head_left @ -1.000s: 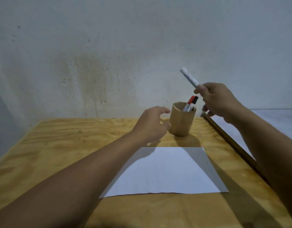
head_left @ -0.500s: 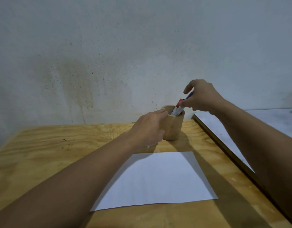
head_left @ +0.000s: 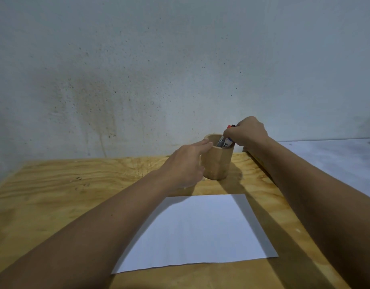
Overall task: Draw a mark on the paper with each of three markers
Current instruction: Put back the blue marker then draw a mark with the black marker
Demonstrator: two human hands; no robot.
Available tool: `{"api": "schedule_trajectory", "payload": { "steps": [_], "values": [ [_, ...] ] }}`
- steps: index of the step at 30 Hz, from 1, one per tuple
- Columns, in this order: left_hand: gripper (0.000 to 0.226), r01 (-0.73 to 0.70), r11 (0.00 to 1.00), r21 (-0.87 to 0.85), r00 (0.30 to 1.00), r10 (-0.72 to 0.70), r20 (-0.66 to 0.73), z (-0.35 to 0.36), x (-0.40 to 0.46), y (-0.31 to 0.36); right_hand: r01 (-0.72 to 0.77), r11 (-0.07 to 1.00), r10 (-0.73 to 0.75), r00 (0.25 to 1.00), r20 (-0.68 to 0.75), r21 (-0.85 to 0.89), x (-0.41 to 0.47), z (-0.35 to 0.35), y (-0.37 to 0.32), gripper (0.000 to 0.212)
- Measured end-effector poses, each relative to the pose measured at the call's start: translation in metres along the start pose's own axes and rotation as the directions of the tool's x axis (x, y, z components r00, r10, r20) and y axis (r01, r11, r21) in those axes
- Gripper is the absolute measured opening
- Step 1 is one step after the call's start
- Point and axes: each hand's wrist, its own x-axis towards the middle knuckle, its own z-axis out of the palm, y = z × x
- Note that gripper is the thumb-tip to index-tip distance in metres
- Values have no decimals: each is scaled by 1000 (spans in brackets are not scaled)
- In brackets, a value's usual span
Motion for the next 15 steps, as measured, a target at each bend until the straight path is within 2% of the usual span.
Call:
{"api": "schedule_trajectory", "payload": {
  "steps": [4, 7, 9, 12, 15],
  "values": [
    [73, 11, 1000, -27, 1000, -11, 7, -1, 0, 2, 22, 998, -19, 998, -60, 55, 5, 0, 2, 33],
    [75, 17, 1000, -17, 1000, -17, 18, -2, -1, 7, 151, 974, -125, 980, -156, 170, 2, -12, -5, 26],
    [76, 17, 1000, -2, 999, -16, 36, -5, -1, 10, 293, 917, -228, 942, -248, 269, -3, -24, -15, 22],
    [75, 12, 1000, -23, 999, -12, 38, -10, -2, 12, 525, 777, -389, 834, -390, 348, -18, -43, -34, 15],
    [66, 42, 980, -194, 993, -62, -100, -21, -8, 15, 601, 733, -485, 790, -375, 319, -38, -52, -45, 24]
  ]
}}
